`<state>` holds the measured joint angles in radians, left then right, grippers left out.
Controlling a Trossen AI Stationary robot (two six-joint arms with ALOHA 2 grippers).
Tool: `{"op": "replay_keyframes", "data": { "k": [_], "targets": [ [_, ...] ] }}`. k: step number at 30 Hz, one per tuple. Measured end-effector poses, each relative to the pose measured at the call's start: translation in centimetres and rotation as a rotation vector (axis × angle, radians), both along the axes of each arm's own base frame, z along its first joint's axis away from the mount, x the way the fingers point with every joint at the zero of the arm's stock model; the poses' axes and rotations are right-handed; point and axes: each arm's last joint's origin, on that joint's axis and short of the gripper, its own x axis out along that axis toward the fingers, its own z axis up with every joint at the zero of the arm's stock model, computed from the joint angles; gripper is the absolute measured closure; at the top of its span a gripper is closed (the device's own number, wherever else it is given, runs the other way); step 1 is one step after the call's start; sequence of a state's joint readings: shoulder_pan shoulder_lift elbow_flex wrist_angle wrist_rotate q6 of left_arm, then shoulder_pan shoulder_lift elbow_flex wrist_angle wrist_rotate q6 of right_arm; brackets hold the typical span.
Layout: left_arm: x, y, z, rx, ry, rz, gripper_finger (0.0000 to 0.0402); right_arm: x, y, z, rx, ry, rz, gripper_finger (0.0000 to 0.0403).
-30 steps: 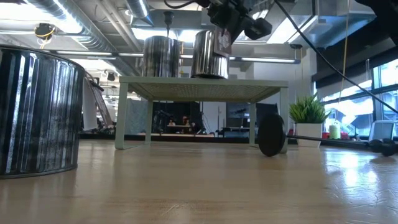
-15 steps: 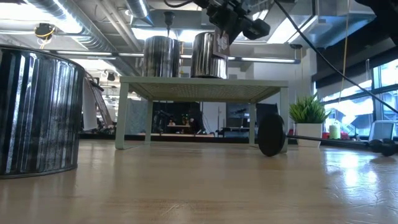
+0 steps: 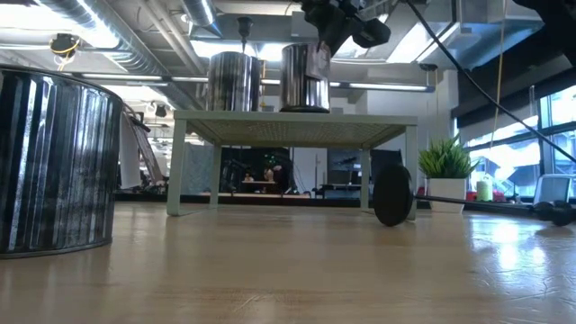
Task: Pick & Place candle stick holders
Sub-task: Put the top brown scented candle on the shelf aligned with the other scented candle
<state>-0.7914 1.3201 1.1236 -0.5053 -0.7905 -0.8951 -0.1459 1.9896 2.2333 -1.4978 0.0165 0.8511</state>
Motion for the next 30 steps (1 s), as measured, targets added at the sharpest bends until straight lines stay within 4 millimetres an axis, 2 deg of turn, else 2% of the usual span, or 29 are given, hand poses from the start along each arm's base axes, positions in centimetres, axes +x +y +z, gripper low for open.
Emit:
{"op": "replay_keyframes", "data": {
  "k": [30],
  "targets": [
    [0.03, -0.02, 0.05, -0.004, -0.005, 0.001, 0.04, 0.33, 0.37, -0.13, 0.042, -0.015, 0.025, 0.0388]
  ]
}}
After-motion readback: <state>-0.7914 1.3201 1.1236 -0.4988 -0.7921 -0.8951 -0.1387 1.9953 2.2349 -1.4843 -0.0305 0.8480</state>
